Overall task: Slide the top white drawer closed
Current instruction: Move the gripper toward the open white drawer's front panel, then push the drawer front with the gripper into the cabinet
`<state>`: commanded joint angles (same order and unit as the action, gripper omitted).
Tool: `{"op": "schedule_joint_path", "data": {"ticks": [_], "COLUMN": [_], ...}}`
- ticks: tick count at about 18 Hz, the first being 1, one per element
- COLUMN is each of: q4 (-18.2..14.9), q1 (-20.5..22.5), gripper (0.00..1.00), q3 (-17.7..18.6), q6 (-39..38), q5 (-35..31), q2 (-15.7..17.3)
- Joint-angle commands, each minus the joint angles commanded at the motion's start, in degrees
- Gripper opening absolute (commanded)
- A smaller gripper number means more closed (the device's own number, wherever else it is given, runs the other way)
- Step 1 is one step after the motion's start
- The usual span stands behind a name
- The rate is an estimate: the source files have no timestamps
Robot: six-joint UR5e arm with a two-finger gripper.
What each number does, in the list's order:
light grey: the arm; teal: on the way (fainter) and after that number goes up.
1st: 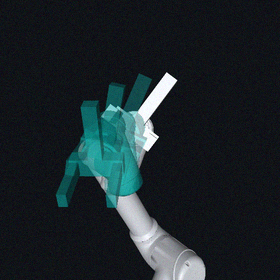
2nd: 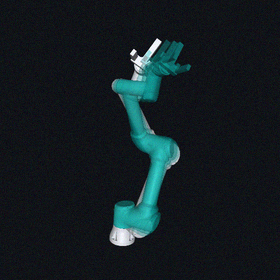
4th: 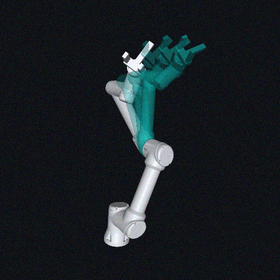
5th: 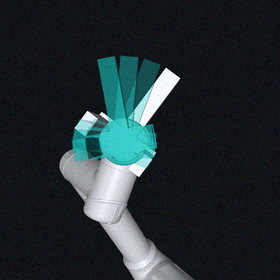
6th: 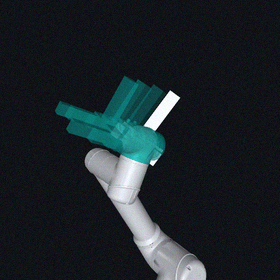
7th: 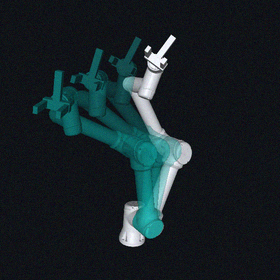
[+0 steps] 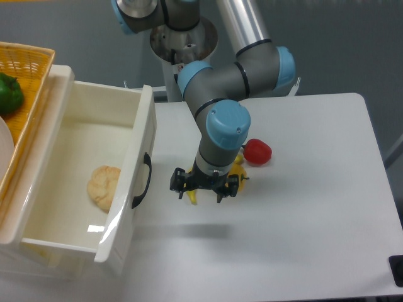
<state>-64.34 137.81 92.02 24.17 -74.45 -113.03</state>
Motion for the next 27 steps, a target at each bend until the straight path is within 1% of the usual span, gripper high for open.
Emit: {"op": "schedule_joint_path", "data": {"ticks": [3,17,27], "q4": [0.00,0.00,0.00], "q1": [-0.96,-2.81,-3.16], "gripper": [1.00,1.00,1.00], "q3": [-0.09,-0.09,-0.09], "q6": [0.00,-0.79,-0.88], "q5": [0.27,0.27,0.44], "q2": [-0.53,-0.53,0.00]}}
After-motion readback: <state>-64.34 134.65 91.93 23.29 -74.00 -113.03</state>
